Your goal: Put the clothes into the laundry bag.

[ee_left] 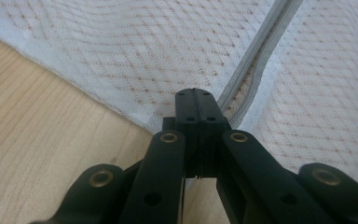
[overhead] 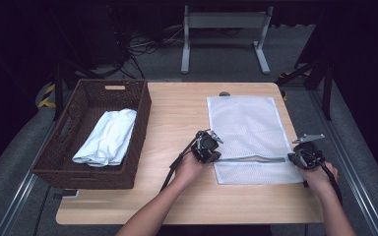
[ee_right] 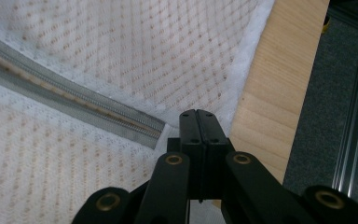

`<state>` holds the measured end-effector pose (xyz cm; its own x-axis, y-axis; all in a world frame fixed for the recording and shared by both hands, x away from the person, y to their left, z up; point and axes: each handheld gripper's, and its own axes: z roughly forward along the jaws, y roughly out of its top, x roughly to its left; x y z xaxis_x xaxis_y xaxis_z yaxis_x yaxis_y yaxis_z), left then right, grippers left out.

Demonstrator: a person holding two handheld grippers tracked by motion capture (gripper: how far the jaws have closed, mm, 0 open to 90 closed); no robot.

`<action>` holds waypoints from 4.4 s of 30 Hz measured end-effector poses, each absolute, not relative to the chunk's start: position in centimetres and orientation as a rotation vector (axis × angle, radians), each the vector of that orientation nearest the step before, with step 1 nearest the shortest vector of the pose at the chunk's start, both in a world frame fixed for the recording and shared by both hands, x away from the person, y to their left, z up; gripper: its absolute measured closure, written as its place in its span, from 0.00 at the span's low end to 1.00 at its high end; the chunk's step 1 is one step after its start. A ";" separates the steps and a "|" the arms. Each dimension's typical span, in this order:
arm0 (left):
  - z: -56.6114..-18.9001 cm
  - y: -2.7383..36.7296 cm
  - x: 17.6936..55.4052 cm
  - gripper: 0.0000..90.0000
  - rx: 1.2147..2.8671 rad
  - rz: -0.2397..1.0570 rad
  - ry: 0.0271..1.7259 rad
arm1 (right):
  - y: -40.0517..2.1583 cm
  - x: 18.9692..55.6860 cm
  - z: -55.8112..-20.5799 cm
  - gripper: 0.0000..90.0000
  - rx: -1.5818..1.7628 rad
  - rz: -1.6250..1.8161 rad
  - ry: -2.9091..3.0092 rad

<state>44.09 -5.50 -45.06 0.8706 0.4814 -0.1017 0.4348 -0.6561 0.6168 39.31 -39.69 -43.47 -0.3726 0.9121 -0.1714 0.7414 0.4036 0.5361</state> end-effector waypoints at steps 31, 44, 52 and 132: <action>-38.7 5.3 40.7 0.53 2.306 0.097 0.731 | -30.9 36.4 -41.5 0.38 1.148 0.947 2.421; -34.6 9.0 40.7 0.40 2.236 0.106 0.800 | -29.1 34.8 -42.8 0.25 1.112 0.945 2.445; -32.2 11.7 40.8 0.33 2.191 0.134 0.830 | -28.6 35.2 -43.1 0.25 1.042 0.933 2.467; -43.6 27.7 47.6 0.01 2.483 0.112 1.521 | -28.6 35.4 -43.9 0.22 1.009 0.899 2.511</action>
<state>47.61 27.74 -43.63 0.4591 0.8868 -0.0531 0.8695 -0.4363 0.2317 35.40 -28.59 -43.88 -0.7130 0.7003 -0.0341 0.5196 0.5604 0.6449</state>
